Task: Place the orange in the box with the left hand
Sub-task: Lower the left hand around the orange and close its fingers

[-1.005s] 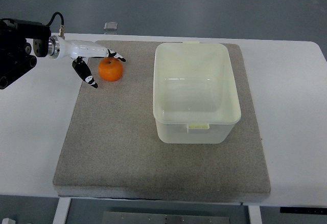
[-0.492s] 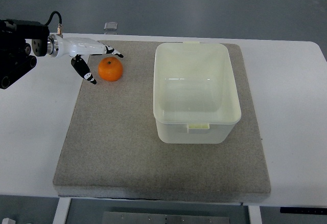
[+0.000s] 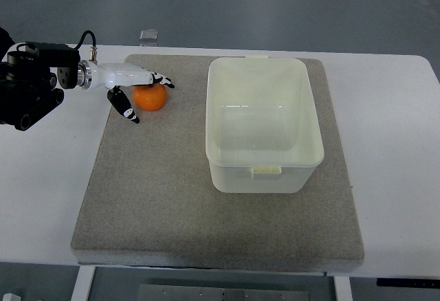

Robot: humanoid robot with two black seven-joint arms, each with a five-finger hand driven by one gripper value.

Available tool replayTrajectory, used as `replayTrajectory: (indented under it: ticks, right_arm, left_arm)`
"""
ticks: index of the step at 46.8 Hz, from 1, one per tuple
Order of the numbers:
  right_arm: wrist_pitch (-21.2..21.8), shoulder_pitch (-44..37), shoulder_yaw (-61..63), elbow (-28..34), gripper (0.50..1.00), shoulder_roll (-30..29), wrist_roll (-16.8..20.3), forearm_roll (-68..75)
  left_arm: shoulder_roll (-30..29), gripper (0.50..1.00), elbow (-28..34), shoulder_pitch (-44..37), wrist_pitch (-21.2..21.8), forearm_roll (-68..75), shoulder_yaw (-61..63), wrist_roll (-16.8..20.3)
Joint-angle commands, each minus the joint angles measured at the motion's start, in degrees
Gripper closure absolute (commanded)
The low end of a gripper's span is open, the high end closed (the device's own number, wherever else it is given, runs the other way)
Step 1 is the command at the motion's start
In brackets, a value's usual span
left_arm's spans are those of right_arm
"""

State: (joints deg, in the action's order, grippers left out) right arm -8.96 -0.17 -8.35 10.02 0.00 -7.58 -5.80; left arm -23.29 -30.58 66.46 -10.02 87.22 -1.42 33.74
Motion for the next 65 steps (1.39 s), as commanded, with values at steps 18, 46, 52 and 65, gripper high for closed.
replayTrajectory:
  ticks: [18,46,52,65]
  right_arm:
    - [0.0,0.0,0.0,0.0,0.568,0.0,0.0,0.0]
    - [0.0,0.0,0.0,0.0,0.568,0.0,0.0,0.0]
    - [0.0,0.0,0.0,0.0,0.568,0.0,0.0,0.0]
    - [0.0,0.0,0.0,0.0,0.568,0.0,0.0,0.0]
  left_arm:
    - [0.0,0.576,-0.1,0.0,4.3,0.5,0.3,0.0]
    - [-0.2,1.0,-0.4,0.1,3.8,0.9,1.3,-0.3]
    - [-0.2,1.0,-0.6,0.3,3.7,0.8,1.7,-0.2]
    - [-0.8,1.0,-1.5,1.2,3.7,-0.4,0.7,-0.1]
